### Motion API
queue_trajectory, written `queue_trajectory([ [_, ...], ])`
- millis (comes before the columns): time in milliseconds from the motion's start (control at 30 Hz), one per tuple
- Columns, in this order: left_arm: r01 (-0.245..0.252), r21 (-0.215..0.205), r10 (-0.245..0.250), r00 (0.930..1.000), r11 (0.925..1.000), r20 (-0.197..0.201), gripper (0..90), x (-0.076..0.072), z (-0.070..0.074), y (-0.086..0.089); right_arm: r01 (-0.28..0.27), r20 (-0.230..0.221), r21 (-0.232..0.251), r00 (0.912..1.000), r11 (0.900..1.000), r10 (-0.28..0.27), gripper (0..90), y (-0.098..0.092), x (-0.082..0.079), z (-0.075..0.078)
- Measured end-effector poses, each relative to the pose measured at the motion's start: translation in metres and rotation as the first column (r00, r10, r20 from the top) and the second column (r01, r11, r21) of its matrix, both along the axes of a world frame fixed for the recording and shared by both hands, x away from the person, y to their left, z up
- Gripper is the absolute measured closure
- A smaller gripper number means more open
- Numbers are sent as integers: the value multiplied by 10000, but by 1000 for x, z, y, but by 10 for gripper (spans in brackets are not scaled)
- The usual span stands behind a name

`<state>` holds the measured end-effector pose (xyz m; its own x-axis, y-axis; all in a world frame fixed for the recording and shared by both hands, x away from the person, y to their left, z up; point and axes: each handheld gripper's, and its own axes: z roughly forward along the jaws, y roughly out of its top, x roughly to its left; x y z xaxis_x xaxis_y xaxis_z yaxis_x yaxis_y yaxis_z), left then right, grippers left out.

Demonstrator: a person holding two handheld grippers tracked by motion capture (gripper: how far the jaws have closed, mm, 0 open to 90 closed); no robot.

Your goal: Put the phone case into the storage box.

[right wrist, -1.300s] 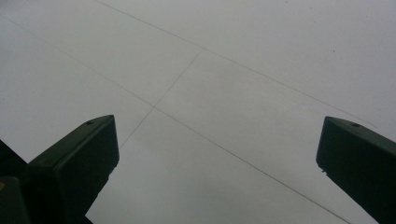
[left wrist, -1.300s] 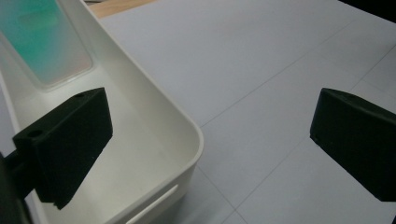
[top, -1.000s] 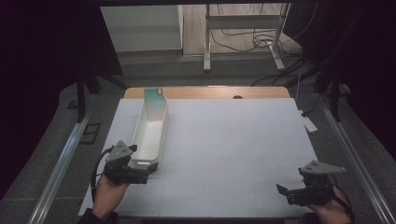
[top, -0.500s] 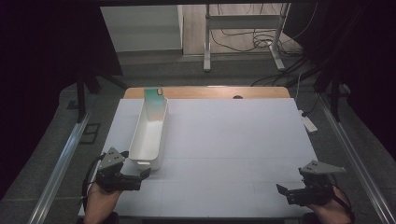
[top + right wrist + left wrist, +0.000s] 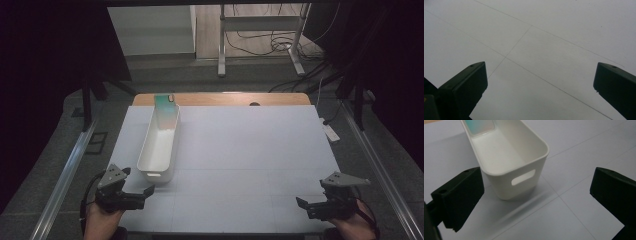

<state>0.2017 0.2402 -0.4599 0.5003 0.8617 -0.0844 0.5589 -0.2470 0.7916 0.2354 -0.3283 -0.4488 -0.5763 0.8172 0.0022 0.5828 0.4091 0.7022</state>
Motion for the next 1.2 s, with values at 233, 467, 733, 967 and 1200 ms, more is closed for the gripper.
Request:
queue_trajectory([
  [233, -153, 64, 154, 9998, 9999, -131, 0, -5, -2, 4, 6, -3, -6, 10000, 10000, -6, 0, 0, 0, 0],
  [467, -244, 132, 248, 9994, 9996, -250, 0, -9, -5, 7, 10, -4, -19, 10000, 10000, -10, 0, 0, 0, 0],
  [733, -359, 198, 366, 9985, 9992, -402, 0, -13, -7, 10, 12, -8, -18, 10000, 10000, -12, 0, 0, 0, 0],
  [967, -428, 305, 442, 9979, 9986, -483, 0, -16, -9, 11, 12, -11, -14, 10000, 10000, -12, 0, 0, 0, 0],
  [1200, -476, 520, 507, 9969, 9975, -594, 4, -15, -10, 9, 13, -35, -41, 10000, 10000, -13, 0, 1, 0, 0],
])
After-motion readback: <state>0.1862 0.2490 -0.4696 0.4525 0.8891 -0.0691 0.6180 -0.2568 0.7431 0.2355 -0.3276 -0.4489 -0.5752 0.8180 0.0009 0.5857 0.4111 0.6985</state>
